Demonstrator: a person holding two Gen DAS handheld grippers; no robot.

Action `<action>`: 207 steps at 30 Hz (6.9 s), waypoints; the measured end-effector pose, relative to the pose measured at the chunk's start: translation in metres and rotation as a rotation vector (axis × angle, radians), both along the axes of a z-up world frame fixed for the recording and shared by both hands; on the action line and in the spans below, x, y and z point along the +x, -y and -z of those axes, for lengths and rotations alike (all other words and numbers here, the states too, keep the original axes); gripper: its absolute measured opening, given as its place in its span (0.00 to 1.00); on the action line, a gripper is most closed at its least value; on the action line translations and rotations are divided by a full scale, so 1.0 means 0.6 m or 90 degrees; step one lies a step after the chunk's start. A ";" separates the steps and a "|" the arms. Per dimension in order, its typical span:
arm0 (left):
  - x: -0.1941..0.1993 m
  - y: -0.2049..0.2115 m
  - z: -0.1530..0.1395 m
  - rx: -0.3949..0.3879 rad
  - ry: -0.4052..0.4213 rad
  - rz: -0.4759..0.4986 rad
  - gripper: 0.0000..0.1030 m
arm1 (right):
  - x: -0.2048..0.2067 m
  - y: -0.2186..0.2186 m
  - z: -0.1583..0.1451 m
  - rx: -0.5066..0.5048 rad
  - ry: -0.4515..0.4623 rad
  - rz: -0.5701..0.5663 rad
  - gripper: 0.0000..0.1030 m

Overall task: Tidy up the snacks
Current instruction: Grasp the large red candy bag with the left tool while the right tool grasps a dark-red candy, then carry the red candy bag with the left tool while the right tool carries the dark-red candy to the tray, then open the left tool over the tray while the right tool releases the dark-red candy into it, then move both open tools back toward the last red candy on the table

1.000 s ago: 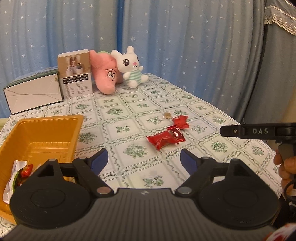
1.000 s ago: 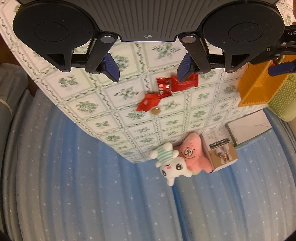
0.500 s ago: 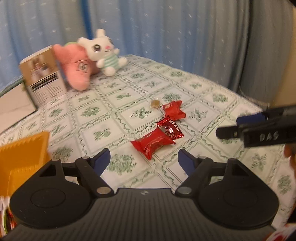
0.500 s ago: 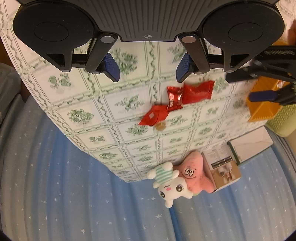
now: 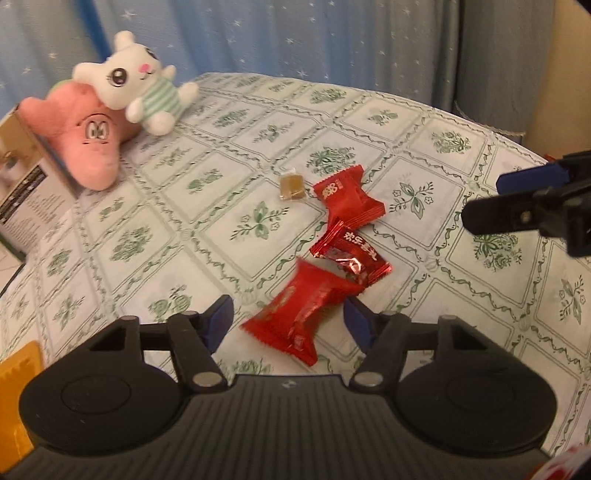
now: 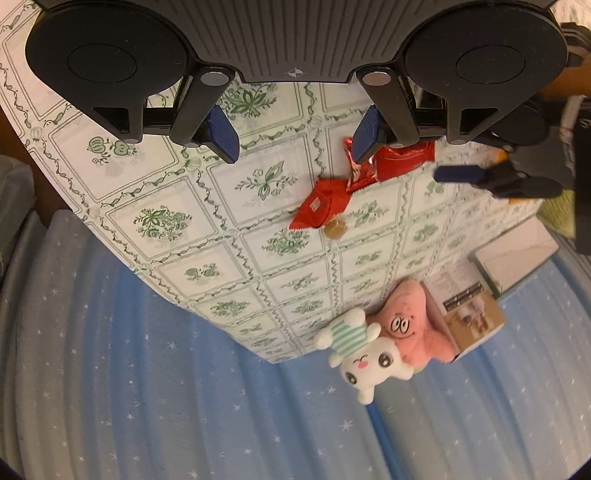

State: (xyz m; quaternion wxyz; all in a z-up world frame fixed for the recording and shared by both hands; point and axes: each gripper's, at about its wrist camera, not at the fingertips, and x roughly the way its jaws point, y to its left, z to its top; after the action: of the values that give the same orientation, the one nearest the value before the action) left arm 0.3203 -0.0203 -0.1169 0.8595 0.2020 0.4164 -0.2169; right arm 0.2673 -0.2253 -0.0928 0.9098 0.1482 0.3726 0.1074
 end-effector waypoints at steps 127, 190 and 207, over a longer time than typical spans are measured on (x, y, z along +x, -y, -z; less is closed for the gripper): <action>-0.320 -0.488 -0.158 -0.182 0.100 -0.431 0.23 | -0.121 -0.488 -0.098 -0.026 0.054 -0.352 0.24; -0.355 -0.454 -0.196 -0.207 0.140 -0.449 0.52 | -0.125 -0.357 -0.112 0.028 0.079 -0.234 0.72; -0.346 -0.297 -0.230 -0.254 0.153 -0.362 0.77 | -0.168 -0.151 -0.105 -0.006 0.048 -0.087 0.72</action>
State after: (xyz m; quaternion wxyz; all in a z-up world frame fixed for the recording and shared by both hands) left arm 0.1126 0.1578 0.0212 0.9506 -0.0693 0.3018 -0.0209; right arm 0.1663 -0.1347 -0.0301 0.9145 0.1139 0.3478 0.1726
